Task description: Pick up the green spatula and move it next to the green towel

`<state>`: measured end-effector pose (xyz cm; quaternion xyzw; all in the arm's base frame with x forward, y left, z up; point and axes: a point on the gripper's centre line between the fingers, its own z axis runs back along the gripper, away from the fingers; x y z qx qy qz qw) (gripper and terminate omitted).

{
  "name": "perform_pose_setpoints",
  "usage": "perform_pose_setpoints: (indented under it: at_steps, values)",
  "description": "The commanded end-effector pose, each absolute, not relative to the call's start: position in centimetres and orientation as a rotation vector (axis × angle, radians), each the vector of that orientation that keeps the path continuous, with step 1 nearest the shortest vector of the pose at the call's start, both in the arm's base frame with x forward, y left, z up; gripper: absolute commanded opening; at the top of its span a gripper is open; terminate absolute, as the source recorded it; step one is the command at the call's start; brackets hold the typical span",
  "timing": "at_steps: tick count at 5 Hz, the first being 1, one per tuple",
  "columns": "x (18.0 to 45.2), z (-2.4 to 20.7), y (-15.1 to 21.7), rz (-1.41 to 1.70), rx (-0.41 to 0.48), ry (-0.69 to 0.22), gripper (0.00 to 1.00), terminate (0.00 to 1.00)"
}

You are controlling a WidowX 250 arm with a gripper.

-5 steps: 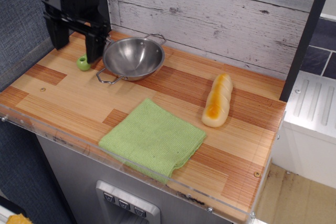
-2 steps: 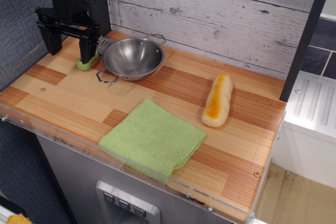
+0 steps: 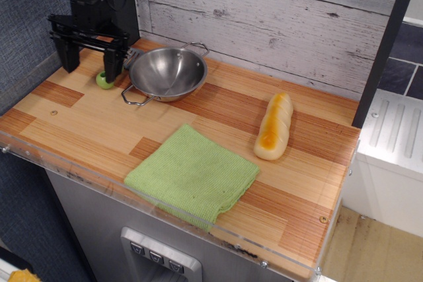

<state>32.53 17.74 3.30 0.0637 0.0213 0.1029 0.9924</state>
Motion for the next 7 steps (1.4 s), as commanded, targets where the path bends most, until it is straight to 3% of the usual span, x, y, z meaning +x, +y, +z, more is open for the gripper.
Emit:
perform_pose_setpoints:
  at_steps: [1,2,3,5,7]
  values:
    - [33.0,2.9,18.0,0.285,0.134,0.042,1.0,0.0]
    - [33.1,2.2,17.7,0.302,0.13,0.065,1.0,0.0]
    - [33.1,1.9,17.4,0.301,0.13,0.075,0.0,0.0]
    - [32.2,3.9,17.4,0.308,0.132,0.053,0.0,0.0]
    - [28.6,7.0,15.6,0.306,0.118,-0.023,0.0,0.0]
